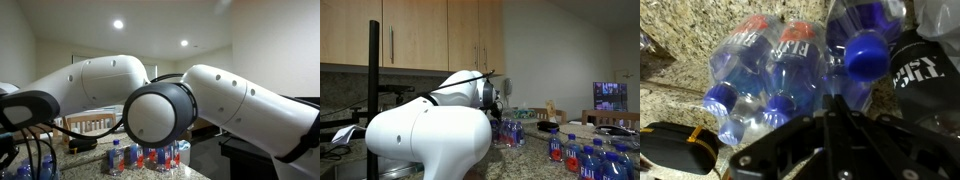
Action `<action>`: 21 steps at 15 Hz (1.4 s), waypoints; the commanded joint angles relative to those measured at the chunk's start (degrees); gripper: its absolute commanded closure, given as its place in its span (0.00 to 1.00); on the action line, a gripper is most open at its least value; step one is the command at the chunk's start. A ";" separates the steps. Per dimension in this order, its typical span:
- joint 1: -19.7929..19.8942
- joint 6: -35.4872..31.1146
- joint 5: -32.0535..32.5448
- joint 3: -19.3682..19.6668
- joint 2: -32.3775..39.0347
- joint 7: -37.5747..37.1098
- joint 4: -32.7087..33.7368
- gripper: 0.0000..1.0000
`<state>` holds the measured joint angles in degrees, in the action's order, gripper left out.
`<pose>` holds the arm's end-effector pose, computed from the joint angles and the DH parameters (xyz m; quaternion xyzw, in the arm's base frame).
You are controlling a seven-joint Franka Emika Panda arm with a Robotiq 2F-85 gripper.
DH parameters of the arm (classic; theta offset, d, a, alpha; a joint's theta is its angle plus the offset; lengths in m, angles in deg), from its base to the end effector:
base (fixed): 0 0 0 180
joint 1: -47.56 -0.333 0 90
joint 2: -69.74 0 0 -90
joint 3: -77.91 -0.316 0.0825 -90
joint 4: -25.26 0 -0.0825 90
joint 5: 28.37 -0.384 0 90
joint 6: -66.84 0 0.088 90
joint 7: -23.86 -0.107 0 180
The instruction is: Arrange some of the bottle on the counter
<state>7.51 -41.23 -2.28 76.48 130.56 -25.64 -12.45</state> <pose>0.6382 0.5060 0.3556 0.9742 -0.0234 0.2058 0.0897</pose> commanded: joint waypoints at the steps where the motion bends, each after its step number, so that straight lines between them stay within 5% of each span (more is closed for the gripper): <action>1: -0.46 -0.12 0.48 0.04 -0.04 0.93 -0.26 0.66; 7: -6.80 -4.08 12.06 7.96 -9.22 -9.85 -2.47 0.30; 10: -7.78 -4.16 13.77 8.66 -12.04 -8.21 -3.14 0.10; 12: -4.32 -7.94 8.47 3.88 -13.32 -2.92 -4.86 0.00; 16: 0.63 -13.32 0.54 -2.47 -14.42 0.46 -10.66 0.00; 21: 4.41 -9.62 -5.36 -8.10 -19.26 2.21 -22.03 0.00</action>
<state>10.00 -52.17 -4.50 71.21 118.22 -24.83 -23.42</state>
